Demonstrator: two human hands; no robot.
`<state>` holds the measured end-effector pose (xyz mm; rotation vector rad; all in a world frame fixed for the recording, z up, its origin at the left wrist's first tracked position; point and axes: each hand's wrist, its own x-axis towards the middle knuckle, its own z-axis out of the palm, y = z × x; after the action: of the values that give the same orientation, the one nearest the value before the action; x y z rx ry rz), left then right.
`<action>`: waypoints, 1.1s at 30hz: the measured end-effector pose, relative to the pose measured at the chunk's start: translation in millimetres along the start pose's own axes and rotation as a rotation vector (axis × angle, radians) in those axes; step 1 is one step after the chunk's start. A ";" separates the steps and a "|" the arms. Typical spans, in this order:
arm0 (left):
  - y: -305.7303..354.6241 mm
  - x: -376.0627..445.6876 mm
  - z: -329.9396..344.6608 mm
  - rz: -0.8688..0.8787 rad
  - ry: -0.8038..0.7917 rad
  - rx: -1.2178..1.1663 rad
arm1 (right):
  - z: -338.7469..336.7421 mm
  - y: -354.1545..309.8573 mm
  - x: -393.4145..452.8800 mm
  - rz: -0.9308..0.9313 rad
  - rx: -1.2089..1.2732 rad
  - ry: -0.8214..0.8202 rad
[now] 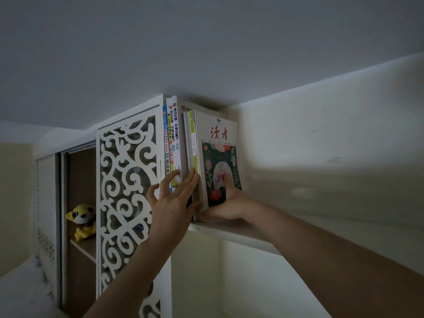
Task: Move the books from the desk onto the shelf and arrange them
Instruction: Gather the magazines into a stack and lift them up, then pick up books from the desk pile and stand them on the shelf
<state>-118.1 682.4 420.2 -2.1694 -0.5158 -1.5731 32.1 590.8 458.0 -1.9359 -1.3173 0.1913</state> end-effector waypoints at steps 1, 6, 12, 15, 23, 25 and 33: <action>0.8 0.8 -1.2 -0.016 -0.010 -0.005 | 0.4 -1.6 -1.9 -0.001 -0.019 0.008; 21.0 -7.3 -28.9 -0.026 0.057 -0.205 | 1.0 -21.4 -53.9 -0.205 -0.106 0.215; 106.7 -143.0 -84.1 -0.240 -0.470 -0.580 | 17.1 43.5 -268.7 -0.560 -0.218 0.476; 199.4 -231.1 -80.8 -0.133 -0.968 -0.800 | 4.2 151.0 -400.1 -0.157 -0.328 0.390; 496.6 -374.5 -82.7 0.223 -1.521 -1.041 | -41.1 385.1 -720.7 0.954 -0.494 0.166; 549.3 -394.7 -81.6 0.309 -1.593 -0.989 | -46.1 403.2 -766.6 1.047 -0.474 0.128; 649.8 -486.8 -77.7 0.338 -1.731 -0.732 | 9.4 463.2 -822.7 1.154 -0.460 -0.054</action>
<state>13.3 63.0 -93.9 -3.4125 0.1084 0.7889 -8.4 -176.5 -90.7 -2.9000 -0.1055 0.5251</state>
